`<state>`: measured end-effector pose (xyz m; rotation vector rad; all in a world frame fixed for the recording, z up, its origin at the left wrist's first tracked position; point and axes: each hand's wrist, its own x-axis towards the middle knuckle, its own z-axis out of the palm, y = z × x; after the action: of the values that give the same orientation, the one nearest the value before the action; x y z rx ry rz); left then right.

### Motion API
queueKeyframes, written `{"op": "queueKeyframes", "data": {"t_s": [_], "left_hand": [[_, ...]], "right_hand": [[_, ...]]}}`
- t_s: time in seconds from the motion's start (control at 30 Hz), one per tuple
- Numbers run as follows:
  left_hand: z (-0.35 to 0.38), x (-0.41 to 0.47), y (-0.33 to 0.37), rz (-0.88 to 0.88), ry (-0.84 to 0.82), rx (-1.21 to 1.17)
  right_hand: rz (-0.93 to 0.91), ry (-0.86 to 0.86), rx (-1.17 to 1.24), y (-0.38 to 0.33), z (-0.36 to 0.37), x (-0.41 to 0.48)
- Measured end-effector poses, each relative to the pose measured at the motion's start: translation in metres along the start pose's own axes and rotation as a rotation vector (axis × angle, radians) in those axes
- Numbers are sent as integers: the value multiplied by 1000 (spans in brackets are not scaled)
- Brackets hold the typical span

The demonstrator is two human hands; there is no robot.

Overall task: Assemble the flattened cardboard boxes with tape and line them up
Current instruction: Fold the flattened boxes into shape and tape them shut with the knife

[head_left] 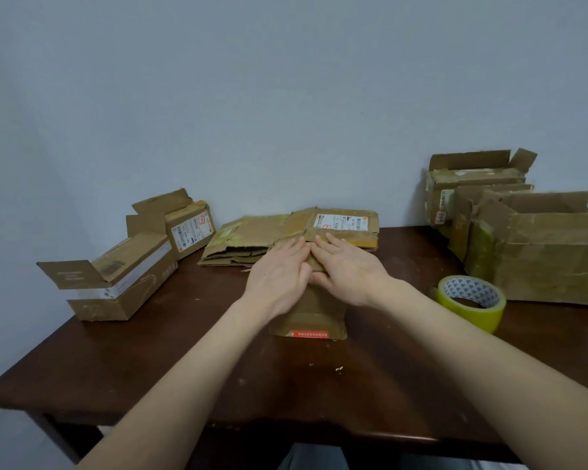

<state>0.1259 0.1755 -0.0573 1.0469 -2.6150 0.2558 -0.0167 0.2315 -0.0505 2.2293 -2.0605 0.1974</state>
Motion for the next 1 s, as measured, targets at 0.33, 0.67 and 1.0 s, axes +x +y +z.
{"op": "queueKeyframes", "data": {"t_s": [0.33, 0.67, 1.0], "left_hand": [[5, -3, -4, -32, -26, -8], [-12, -4, 18, -113, -75, 24], [-7, -4, 39, -292, 132, -122]], "right_hand": [[88, 62, 188, -1, 7, -7], [237, 154, 439, 17, 1, -38], [810, -75, 49, 86, 6, -119]]}}
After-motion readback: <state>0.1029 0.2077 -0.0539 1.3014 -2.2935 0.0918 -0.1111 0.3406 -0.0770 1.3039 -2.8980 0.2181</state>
